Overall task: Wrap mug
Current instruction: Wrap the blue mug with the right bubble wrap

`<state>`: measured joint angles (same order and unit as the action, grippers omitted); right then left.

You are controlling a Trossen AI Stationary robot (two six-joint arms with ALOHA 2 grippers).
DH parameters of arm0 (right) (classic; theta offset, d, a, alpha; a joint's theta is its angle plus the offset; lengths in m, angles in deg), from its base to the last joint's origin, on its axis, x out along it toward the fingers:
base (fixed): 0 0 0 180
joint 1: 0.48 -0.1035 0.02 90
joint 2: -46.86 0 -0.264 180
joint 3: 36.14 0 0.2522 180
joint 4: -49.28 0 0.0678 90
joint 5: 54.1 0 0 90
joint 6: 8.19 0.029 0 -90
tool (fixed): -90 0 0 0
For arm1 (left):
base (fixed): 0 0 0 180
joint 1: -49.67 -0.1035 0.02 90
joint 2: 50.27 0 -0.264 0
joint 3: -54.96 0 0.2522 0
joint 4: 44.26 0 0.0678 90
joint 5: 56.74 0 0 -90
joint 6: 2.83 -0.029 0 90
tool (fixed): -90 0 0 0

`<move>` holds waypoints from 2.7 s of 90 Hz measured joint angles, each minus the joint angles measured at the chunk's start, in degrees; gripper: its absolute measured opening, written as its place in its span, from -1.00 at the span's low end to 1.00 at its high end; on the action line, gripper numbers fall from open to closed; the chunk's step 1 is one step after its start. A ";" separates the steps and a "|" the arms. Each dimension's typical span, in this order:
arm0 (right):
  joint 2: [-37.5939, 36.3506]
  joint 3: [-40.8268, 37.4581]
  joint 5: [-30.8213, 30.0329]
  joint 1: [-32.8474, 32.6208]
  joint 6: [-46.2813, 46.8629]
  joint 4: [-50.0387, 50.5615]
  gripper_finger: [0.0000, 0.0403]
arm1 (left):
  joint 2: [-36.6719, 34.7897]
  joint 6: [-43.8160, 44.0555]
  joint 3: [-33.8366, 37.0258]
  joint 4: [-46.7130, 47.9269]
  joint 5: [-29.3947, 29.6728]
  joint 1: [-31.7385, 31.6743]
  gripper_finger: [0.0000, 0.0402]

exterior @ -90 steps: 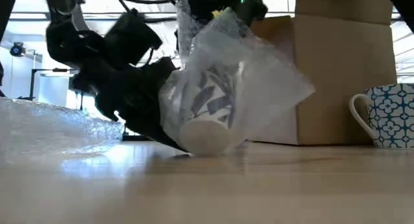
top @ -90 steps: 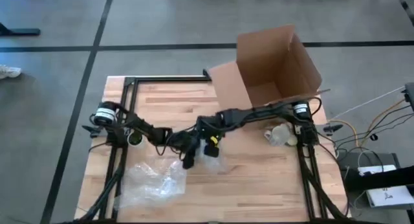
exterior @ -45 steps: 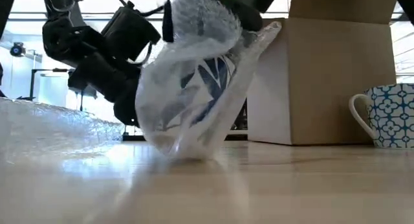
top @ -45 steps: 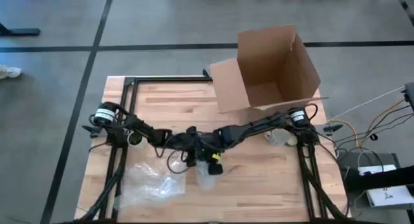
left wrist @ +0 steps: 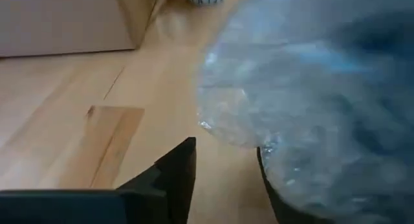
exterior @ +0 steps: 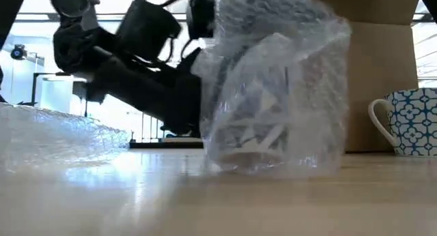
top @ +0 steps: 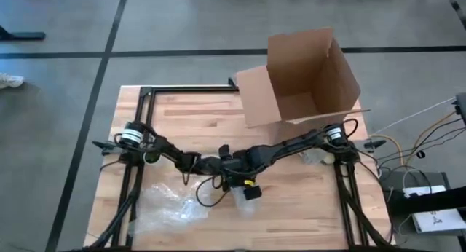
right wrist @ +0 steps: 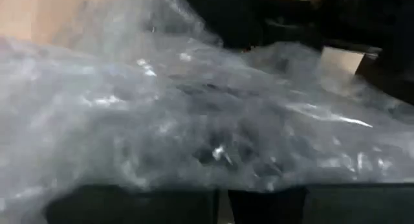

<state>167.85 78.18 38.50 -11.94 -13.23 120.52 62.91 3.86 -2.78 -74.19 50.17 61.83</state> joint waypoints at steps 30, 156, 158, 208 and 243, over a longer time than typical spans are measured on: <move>0.00 0.00 -3.33 -3.49 0.11 1.04 -1.00 | -15.15 -0.94 -0.03 35.64 1.33 1.40 0.05; -4.94 -0.46 -7.31 -4.79 11.22 -2.00 -1.00 | -9.02 -4.65 0.45 -1.41 19.99 17.18 -0.50; -5.30 -0.46 -7.33 -4.79 11.22 -1.25 -1.00 | -9.02 -4.63 0.45 -1.41 19.99 17.18 -0.50; -11.79 0.39 -3.62 -8.92 8.81 -12.44 -1.00 | -9.07 -4.18 0.44 -1.27 19.98 16.02 -0.48; -5.38 -0.11 -7.97 -6.78 11.07 -2.90 -1.00 | -9.73 -5.60 0.54 -0.48 20.84 16.25 -0.48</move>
<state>162.47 78.07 30.54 -18.72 -2.17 117.62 53.18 -1.74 -2.24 -74.67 71.01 78.08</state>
